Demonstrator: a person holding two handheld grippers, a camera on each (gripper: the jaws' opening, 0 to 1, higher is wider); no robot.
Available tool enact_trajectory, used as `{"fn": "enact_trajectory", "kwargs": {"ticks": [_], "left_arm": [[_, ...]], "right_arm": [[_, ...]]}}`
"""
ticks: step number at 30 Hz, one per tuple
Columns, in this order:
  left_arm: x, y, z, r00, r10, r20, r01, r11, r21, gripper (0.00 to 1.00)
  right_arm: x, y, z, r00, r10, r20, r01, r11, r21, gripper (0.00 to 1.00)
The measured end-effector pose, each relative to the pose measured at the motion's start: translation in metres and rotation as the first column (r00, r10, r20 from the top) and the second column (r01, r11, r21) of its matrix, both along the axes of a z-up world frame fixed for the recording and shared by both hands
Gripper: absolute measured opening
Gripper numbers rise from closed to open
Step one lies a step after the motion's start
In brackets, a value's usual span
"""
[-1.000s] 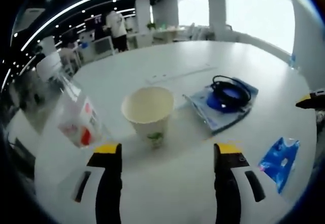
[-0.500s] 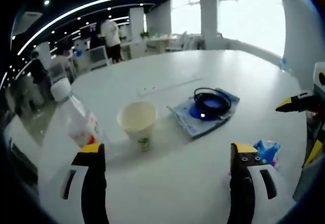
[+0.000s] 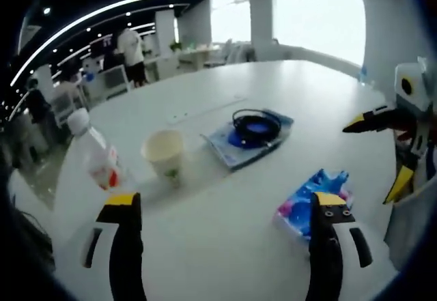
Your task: Arrange the tabletop items into an orderly group along one side of the table until the central work area is clear of visible clutter.
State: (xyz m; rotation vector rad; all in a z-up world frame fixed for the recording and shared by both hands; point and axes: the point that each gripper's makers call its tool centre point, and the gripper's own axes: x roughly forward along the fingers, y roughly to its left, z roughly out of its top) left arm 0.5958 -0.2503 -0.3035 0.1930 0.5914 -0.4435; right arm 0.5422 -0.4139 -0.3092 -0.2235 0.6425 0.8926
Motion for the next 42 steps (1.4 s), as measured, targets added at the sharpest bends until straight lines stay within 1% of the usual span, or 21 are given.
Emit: {"fn": "enact_trajectory", "kwargs": {"ticks": [1,4,7,8,9,10,14,15,18,20,23,25,26,29,30,33,37,39,40,41,42], "left_arm": [[-0.003,-0.001,-0.002,1.000,-0.009,-0.009,0.009,1.000,0.008,0.99],[-0.010,-0.005,-0.002,1.000,-0.026,-0.014,0.026,1.000,-0.017,0.99],[-0.019,-0.007,-0.007,0.998,-0.056,-0.042,0.056,0.998,0.009,0.96],[-0.023,-0.009,-0.010,0.996,-0.065,-0.058,0.065,0.998,0.004,0.95],[-0.026,-0.011,-0.011,0.996,-0.062,-0.069,0.061,0.998,-0.012,0.92],[-0.032,-0.016,-0.013,0.993,-0.082,-0.085,0.079,0.996,-0.036,0.91],[-0.043,-0.024,-0.021,0.989,-0.091,-0.120,0.086,0.995,-0.048,0.79],[-0.045,-0.025,-0.024,0.986,-0.100,-0.134,0.093,0.994,-0.059,0.76],[-0.051,-0.031,-0.029,0.981,-0.122,-0.148,0.114,0.991,-0.065,0.71],[-0.053,-0.032,-0.032,0.979,-0.129,-0.156,0.120,0.991,-0.061,0.63],[-0.058,-0.036,-0.038,0.975,-0.137,-0.175,0.123,0.988,-0.090,0.54],[-0.061,-0.038,-0.043,0.972,-0.138,-0.193,0.120,0.988,-0.100,0.52],[-0.064,-0.039,-0.048,0.966,-0.127,-0.227,0.102,0.988,-0.119,0.50],[-0.066,-0.042,-0.052,0.964,-0.117,-0.240,0.083,0.985,-0.150,0.43],[-0.066,-0.042,-0.054,0.962,-0.116,-0.247,0.080,0.986,-0.149,0.41],[-0.068,-0.043,-0.058,0.959,-0.111,-0.262,0.075,0.987,-0.143,0.39],[-0.070,-0.048,-0.060,0.954,-0.118,-0.274,0.076,0.984,-0.160,0.32],[-0.070,-0.048,-0.063,0.954,-0.113,-0.276,0.072,0.985,-0.155,0.33],[-0.071,-0.050,-0.065,0.951,-0.118,-0.287,0.073,0.984,-0.163,0.32],[-0.073,-0.051,-0.066,0.946,-0.119,-0.302,0.069,0.983,-0.171,0.30],[-0.073,-0.052,-0.066,0.947,-0.116,-0.300,0.064,0.982,-0.177,0.28]], "right_arm": [[0.000,-0.001,-0.001,1.000,0.000,-0.003,0.000,1.000,0.000,0.93],[-0.001,-0.001,-0.001,1.000,-0.009,-0.003,0.009,1.000,0.024,0.91],[-0.003,-0.002,-0.005,1.000,-0.012,-0.025,0.013,0.999,0.040,0.88],[-0.004,-0.002,-0.006,1.000,-0.011,-0.027,0.013,0.999,0.039,0.87],[-0.004,-0.002,-0.008,0.999,-0.012,-0.032,0.014,0.999,0.036,0.86],[-0.005,-0.003,-0.010,0.999,-0.013,-0.033,0.014,0.999,0.033,0.86],[-0.006,-0.006,-0.017,0.999,-0.021,-0.042,0.022,0.999,0.025,0.81],[-0.007,-0.006,-0.018,0.999,-0.025,-0.043,0.026,0.999,0.028,0.78],[-0.006,-0.006,-0.022,0.998,-0.038,-0.040,0.039,0.999,0.030,0.72],[-0.006,-0.006,-0.027,0.998,-0.042,-0.038,0.042,0.999,0.023,0.72],[-0.007,-0.006,-0.034,0.998,-0.042,-0.046,0.042,0.999,0.013,0.66],[-0.009,-0.006,-0.037,0.998,-0.037,-0.041,0.037,0.999,0.004,0.60],[-0.009,-0.005,-0.039,0.998,-0.040,-0.038,0.040,0.999,-0.001,0.57],[-0.011,-0.003,-0.045,0.998,-0.040,-0.041,0.040,0.999,-0.013,0.51],[-0.011,-0.004,-0.048,0.998,-0.038,-0.044,0.038,0.999,-0.014,0.50],[-0.016,-0.003,-0.055,0.996,-0.021,-0.081,0.018,0.999,-0.030,0.48],[-0.017,-0.003,-0.057,0.996,-0.022,-0.087,0.019,0.999,-0.033,0.44],[-0.015,-0.004,-0.058,0.995,-0.038,-0.091,0.036,0.999,-0.024,0.38],[-0.014,-0.004,-0.058,0.995,-0.040,-0.096,0.038,0.999,-0.023,0.35],[-0.013,-0.005,-0.059,0.994,-0.042,-0.099,0.039,0.999,-0.027,0.33],[-0.013,-0.005,-0.060,0.994,-0.044,-0.098,0.041,0.999,-0.035,0.30]]}}
